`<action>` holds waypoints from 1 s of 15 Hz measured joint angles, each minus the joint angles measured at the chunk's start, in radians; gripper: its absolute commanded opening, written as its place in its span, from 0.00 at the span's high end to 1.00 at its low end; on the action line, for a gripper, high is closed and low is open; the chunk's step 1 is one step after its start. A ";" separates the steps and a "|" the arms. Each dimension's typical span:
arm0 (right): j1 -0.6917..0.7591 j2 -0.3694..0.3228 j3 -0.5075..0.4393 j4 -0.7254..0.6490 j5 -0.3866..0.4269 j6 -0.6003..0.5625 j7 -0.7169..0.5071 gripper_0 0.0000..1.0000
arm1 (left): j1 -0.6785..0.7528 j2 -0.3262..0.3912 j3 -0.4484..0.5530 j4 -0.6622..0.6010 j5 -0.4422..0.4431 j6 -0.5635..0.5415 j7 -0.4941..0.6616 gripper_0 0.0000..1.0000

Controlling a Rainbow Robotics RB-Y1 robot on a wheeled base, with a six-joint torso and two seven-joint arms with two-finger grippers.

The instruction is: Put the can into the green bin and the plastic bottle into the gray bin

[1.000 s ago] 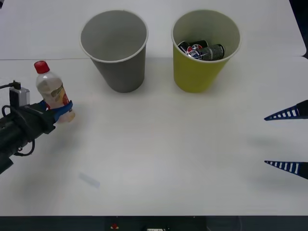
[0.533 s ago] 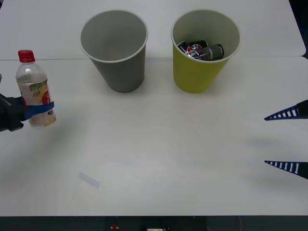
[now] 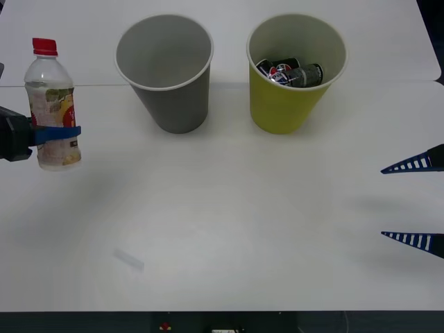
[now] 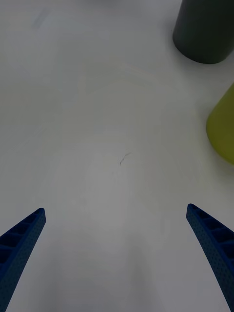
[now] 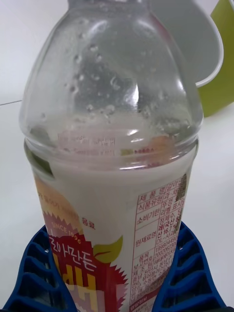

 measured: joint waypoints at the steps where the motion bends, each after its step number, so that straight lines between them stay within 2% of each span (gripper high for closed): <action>1: 0.000 0.000 0.000 0.000 0.000 0.000 0.000 0.00 | -0.040 0.018 0.000 0.010 -0.008 -0.041 0.001 1.00; 5: 0.000 0.000 0.000 0.000 0.000 0.000 0.000 0.00 | -0.208 0.129 -0.017 0.129 0.088 -0.194 0.002 1.00; 9: 0.000 0.000 0.000 0.000 0.000 0.000 0.000 0.00 | -0.458 0.207 -0.188 0.254 0.122 -0.247 0.005 1.00; 12: 0.000 0.000 0.000 0.000 0.000 0.000 0.000 0.00 | -0.684 0.203 -0.377 0.352 0.113 -0.248 0.007 1.00; 15: 0.000 0.000 0.000 0.000 0.000 0.000 0.000 0.00 | -0.873 0.153 -0.509 0.458 0.099 -0.248 0.007 1.00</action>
